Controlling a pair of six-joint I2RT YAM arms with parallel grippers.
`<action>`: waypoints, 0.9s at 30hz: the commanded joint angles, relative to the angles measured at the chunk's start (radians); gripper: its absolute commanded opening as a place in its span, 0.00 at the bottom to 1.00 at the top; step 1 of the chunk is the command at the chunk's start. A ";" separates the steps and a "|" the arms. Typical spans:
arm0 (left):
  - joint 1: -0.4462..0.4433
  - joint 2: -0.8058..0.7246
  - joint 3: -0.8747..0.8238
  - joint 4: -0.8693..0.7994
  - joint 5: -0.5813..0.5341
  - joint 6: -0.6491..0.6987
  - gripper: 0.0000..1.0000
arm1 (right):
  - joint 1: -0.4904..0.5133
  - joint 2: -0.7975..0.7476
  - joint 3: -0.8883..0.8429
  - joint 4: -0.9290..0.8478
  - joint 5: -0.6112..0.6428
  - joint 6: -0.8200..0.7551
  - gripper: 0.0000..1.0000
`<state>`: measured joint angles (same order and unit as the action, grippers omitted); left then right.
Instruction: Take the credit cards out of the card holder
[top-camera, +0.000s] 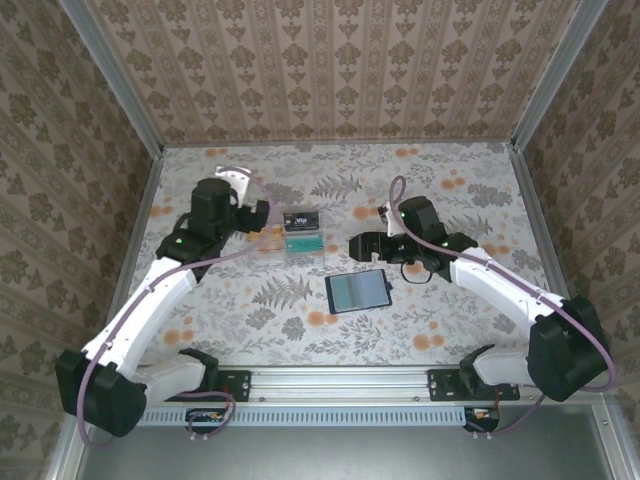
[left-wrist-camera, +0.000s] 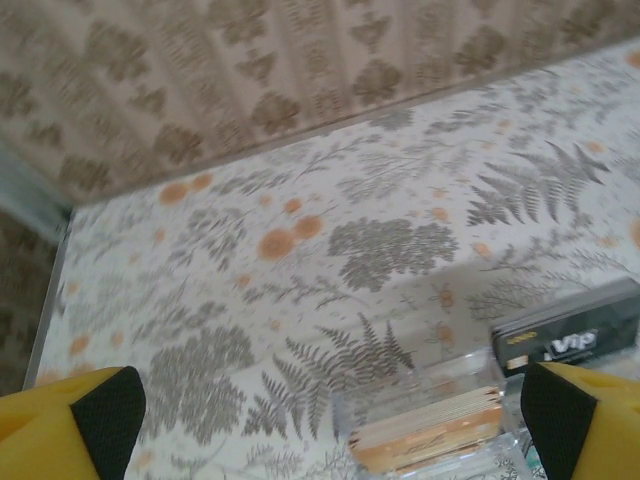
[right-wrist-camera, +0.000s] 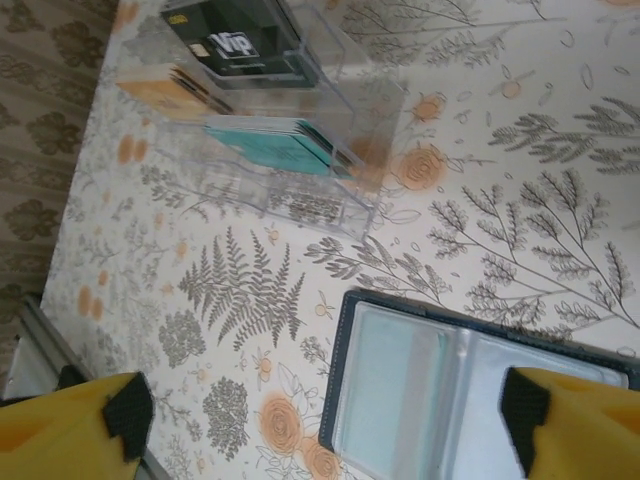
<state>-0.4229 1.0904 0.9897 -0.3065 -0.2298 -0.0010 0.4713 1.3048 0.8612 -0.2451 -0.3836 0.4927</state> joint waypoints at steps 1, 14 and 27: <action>0.013 -0.078 -0.042 -0.053 0.044 -0.172 1.00 | 0.025 -0.021 -0.029 -0.075 0.122 -0.013 0.83; -0.187 -0.177 -0.311 -0.008 0.184 -0.741 0.65 | 0.044 0.071 -0.189 -0.070 0.263 0.053 0.36; -0.441 0.025 -0.385 0.183 0.233 -0.942 0.57 | 0.199 0.125 -0.270 0.009 0.306 0.189 0.21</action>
<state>-0.8497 1.0851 0.6159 -0.1986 -0.0444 -0.8833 0.6426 1.4261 0.6228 -0.2237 -0.1104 0.6270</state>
